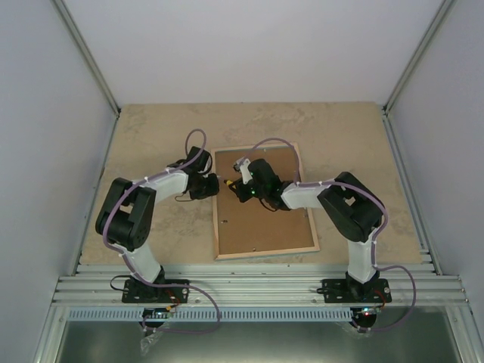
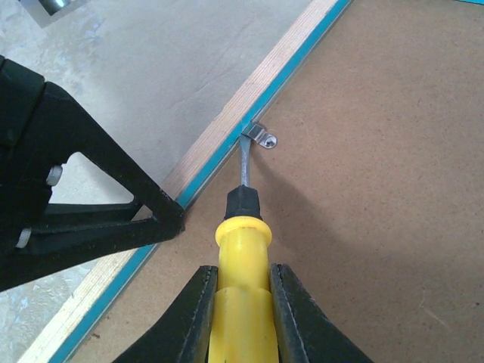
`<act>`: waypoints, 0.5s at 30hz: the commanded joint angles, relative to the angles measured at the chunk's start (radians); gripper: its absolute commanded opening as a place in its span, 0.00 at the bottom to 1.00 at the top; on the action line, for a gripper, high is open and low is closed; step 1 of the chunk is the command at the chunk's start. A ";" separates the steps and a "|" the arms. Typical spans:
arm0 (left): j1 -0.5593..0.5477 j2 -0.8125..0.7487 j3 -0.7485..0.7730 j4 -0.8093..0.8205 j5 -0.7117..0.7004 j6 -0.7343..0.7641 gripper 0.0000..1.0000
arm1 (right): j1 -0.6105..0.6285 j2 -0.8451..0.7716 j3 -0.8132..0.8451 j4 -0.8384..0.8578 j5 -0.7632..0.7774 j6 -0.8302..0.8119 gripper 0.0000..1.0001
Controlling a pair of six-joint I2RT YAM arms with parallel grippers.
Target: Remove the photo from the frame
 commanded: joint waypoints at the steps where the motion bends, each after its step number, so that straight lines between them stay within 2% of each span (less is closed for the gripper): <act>1: -0.067 0.003 -0.048 -0.048 0.152 -0.065 0.00 | 0.014 -0.037 -0.015 0.260 0.122 0.081 0.00; 6: -0.072 -0.012 -0.083 -0.015 0.169 -0.096 0.00 | 0.018 -0.027 -0.022 0.302 0.192 0.114 0.01; 10: -0.071 -0.017 -0.097 -0.009 0.172 -0.103 0.00 | 0.018 -0.034 -0.030 0.329 0.173 0.124 0.00; 15: -0.072 -0.024 -0.105 -0.008 0.162 -0.109 0.00 | 0.008 -0.049 -0.026 0.240 0.181 0.121 0.00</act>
